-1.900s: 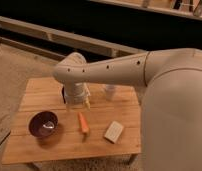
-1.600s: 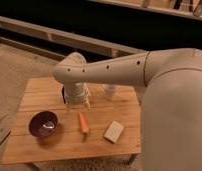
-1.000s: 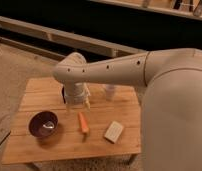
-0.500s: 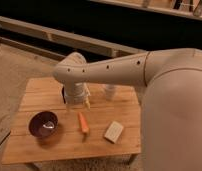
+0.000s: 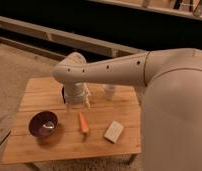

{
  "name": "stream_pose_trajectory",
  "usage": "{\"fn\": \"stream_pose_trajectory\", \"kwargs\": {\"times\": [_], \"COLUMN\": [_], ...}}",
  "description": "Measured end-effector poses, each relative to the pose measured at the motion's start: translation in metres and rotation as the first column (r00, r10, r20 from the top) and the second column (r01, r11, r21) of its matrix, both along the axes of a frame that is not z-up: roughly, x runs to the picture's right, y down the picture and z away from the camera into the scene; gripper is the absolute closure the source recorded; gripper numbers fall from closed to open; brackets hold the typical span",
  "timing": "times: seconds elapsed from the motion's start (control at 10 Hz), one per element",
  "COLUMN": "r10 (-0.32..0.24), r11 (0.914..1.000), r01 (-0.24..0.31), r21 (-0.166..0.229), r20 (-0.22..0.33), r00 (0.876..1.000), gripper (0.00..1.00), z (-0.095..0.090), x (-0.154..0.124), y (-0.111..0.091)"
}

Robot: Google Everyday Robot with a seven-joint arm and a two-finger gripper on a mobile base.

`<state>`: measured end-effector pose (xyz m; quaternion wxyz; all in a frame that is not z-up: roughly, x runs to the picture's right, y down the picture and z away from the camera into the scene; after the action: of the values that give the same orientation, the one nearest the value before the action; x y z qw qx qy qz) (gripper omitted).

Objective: Knock the eraser over

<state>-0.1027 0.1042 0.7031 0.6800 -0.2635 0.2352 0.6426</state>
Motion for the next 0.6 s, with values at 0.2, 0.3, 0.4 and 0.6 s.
{"fn": "stream_pose_trajectory", "kwargs": {"times": [0.2, 0.3, 0.4, 0.6], "r10": [0.001, -0.001, 0.000, -0.002], "r11": [1.0000, 1.0000, 0.9999, 0.9996], "r01": [-0.001, 0.001, 0.000, 0.004], "r21": [0.000, 0.004, 0.015, 0.029], "r20": [-0.002, -0.016, -0.048, -0.074], "r00": [1.000, 1.000, 0.999, 0.997], "gripper": [0.35, 0.35, 0.35, 0.35], "z": [0.000, 0.005, 0.016, 0.033], "x": [0.000, 0.005, 0.015, 0.019], "y": [-0.001, -0.005, -0.012, -0.022]}}
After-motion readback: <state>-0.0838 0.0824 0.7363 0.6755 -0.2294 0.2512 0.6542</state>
